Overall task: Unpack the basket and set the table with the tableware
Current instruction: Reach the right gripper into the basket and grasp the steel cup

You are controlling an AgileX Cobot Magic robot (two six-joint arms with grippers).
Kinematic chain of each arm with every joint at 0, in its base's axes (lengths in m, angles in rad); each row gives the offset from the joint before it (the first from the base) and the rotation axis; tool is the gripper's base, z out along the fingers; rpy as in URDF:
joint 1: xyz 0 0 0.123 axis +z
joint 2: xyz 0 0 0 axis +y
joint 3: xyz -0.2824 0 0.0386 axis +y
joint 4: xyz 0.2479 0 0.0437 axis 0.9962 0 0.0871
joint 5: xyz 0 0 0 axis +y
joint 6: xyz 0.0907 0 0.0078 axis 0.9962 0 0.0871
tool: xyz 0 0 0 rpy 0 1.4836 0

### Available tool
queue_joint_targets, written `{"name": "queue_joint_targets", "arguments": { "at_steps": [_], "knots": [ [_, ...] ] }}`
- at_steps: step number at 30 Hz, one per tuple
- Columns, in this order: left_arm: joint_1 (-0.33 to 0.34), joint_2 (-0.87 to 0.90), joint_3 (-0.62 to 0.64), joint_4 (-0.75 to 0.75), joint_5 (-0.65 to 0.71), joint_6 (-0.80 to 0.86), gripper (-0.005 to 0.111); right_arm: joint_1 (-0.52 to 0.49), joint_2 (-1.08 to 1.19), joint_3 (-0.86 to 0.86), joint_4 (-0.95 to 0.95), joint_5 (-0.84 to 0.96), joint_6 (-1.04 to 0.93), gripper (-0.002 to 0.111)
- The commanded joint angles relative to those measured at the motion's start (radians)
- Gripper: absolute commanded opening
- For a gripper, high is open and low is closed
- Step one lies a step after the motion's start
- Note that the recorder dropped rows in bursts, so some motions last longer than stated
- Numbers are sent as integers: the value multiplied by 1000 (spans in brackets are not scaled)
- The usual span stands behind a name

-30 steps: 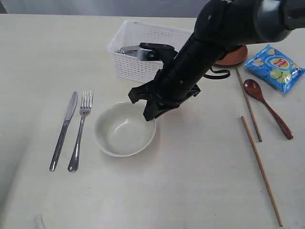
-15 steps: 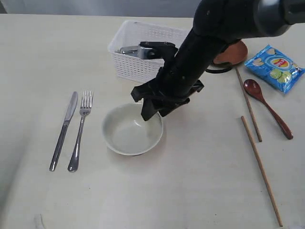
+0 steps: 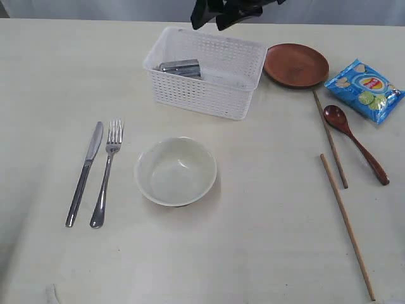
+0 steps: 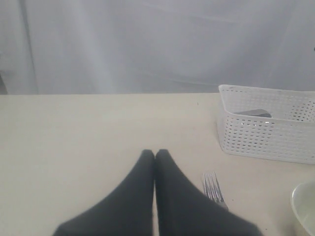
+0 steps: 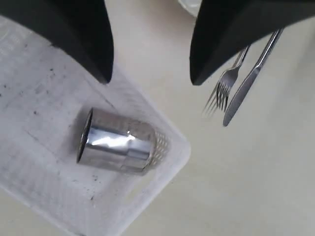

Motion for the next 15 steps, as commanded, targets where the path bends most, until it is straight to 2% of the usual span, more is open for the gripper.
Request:
{"name": "queue_joint_targets", "arguments": {
  "at_steps": [1, 6, 15],
  "knots": [
    [-1, -4, 3, -6, -6, 0, 0, -28, 116, -128, 11, 47, 18, 46],
    [-1, -4, 3, -6, -6, 0, 0, -60, 264, -258, 55, 93, 49, 46],
    [-1, -4, 3, -6, -6, 0, 0, -147, 483, -427, 268, 154, 44, 46]
  ]
}}
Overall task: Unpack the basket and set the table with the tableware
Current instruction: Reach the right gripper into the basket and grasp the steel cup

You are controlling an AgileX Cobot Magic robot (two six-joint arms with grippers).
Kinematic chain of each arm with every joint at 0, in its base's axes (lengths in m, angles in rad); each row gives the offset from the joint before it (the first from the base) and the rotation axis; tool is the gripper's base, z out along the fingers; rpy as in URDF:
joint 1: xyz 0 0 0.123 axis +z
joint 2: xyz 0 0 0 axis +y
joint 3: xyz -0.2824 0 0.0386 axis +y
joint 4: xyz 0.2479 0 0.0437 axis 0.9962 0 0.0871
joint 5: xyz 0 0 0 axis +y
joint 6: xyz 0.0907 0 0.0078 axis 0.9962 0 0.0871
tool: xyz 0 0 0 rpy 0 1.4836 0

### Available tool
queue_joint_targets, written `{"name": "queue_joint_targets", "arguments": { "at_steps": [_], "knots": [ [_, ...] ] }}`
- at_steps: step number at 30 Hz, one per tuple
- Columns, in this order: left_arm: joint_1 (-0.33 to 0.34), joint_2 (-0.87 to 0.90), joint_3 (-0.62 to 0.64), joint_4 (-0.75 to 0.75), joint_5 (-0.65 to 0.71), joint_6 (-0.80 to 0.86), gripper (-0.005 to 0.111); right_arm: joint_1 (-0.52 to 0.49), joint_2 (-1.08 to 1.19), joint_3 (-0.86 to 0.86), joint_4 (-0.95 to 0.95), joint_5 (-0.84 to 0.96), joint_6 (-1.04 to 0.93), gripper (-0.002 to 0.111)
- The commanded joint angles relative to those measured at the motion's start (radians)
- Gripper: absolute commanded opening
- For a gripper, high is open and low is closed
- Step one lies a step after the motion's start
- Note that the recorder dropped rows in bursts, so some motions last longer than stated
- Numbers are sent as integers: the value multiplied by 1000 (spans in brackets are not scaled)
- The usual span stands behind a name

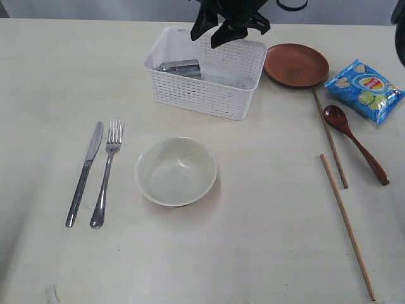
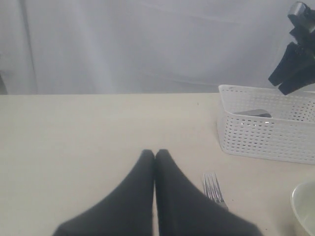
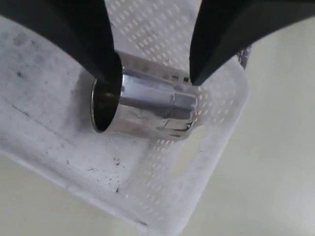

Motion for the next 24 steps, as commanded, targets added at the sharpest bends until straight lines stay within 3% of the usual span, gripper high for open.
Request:
{"name": "queue_joint_targets", "arguments": {
  "at_steps": [1, 21, 24],
  "knots": [
    [-1, -4, 3, -6, -6, 0, 0, -37, 82, -58, 72, 21, -5, 46],
    [-1, -4, 3, -4, -6, 0, 0, 15, 146, -65, 85, 19, -49, 46],
    [-1, -4, 3, -4, -6, 0, 0, 20, 146, -65, 85, 19, -56, 34]
  ]
}}
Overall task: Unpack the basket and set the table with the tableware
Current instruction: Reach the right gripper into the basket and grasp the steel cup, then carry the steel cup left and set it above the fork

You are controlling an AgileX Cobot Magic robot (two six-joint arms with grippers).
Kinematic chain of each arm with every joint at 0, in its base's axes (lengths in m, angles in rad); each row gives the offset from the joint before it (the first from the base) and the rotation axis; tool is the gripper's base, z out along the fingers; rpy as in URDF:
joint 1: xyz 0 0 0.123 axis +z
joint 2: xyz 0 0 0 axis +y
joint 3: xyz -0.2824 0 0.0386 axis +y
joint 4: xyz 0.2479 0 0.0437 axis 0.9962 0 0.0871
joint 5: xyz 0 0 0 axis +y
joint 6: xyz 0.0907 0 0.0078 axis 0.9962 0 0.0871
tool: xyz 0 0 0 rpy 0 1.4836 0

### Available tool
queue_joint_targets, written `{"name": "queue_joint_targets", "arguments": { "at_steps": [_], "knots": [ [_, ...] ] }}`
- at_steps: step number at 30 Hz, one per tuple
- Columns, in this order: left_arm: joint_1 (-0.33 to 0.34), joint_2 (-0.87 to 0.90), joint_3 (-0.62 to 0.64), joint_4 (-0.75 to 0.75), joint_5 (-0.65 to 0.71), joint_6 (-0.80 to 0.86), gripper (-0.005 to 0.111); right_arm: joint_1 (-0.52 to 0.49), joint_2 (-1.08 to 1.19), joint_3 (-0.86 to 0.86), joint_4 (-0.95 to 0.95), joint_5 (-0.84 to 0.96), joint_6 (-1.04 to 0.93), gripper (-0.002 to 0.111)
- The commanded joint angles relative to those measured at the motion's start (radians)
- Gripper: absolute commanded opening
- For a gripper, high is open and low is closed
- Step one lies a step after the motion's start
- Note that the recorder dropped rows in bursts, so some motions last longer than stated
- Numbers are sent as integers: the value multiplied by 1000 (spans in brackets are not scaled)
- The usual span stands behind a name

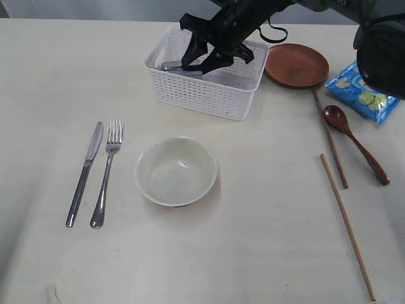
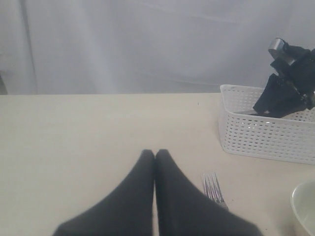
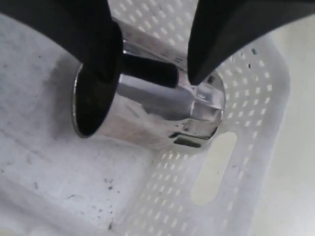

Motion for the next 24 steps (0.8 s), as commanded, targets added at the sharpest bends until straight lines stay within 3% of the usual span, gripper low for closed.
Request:
{"name": "queue_joint_targets", "arguments": {
  "at_steps": [1, 4, 5, 18, 24],
  "knots": [
    [-1, -4, 3, -4, -6, 0, 0, 3, -2, -6, 9, -12, -22, 25],
    [-1, -4, 3, -4, -6, 0, 0, 3, -4, -11, 13, -11, -39, 3],
    [-1, -4, 3, -4, -6, 0, 0, 3, -4, -16, 11, -6, -50, 0],
    [-1, -4, 3, -4, -6, 0, 0, 10, -197, -140, -231, 95, -112, -1],
    [-1, -4, 3, -4, -6, 0, 0, 107, -274, -140, -354, 95, -126, -1]
  ]
}}
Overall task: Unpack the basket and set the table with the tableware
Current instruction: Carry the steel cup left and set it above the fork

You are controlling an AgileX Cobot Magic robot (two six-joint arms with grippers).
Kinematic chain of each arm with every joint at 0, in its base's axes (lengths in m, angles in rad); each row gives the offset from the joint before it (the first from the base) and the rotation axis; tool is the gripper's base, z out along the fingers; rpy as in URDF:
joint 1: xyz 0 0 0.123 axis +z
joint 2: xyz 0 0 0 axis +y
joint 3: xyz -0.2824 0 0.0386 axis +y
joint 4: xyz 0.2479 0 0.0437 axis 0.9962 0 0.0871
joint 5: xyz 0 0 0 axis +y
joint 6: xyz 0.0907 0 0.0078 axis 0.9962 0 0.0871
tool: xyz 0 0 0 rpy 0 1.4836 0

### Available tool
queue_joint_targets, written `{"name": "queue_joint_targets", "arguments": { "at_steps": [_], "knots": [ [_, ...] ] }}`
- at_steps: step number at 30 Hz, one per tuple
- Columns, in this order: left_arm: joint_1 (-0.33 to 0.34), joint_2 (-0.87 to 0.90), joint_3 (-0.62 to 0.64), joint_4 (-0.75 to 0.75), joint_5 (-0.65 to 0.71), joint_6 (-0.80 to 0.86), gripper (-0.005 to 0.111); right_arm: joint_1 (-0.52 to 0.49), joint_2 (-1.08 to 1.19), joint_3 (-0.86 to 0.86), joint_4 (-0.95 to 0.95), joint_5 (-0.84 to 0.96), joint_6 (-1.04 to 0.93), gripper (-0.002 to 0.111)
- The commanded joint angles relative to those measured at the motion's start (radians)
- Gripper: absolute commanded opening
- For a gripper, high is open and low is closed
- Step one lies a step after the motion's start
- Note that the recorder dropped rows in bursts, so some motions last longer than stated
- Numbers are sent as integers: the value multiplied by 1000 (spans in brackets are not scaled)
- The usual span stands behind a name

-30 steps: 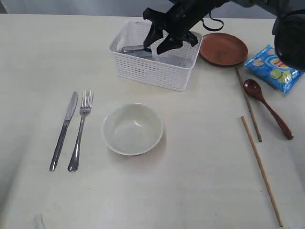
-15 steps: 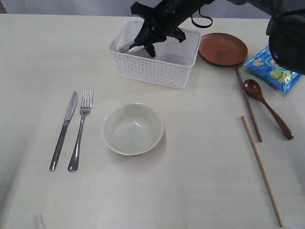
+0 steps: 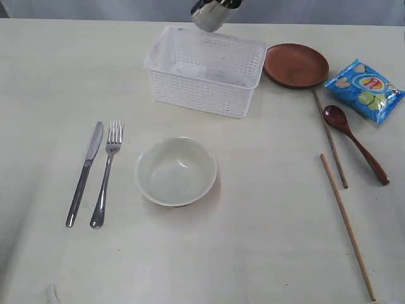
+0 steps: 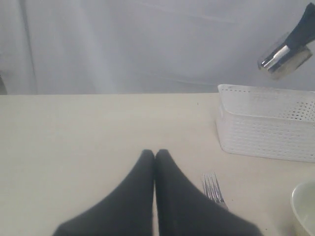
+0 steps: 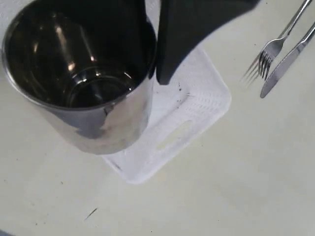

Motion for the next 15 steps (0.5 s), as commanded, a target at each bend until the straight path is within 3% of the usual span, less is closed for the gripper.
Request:
{"name": "queue_joint_targets", "arguments": {
  "at_steps": [1, 10, 15],
  "knots": [
    [-1, -4, 3, -4, -6, 0, 0, 93, -51, -5, -53, 10, -17, -1],
    [-1, -4, 3, -4, -6, 0, 0, 309, -67, -5, -154, 10, -5, -1],
    [-1, -4, 3, -4, -6, 0, 0, 414, -34, -7, -355, 10, 46, -1]
  ]
}}
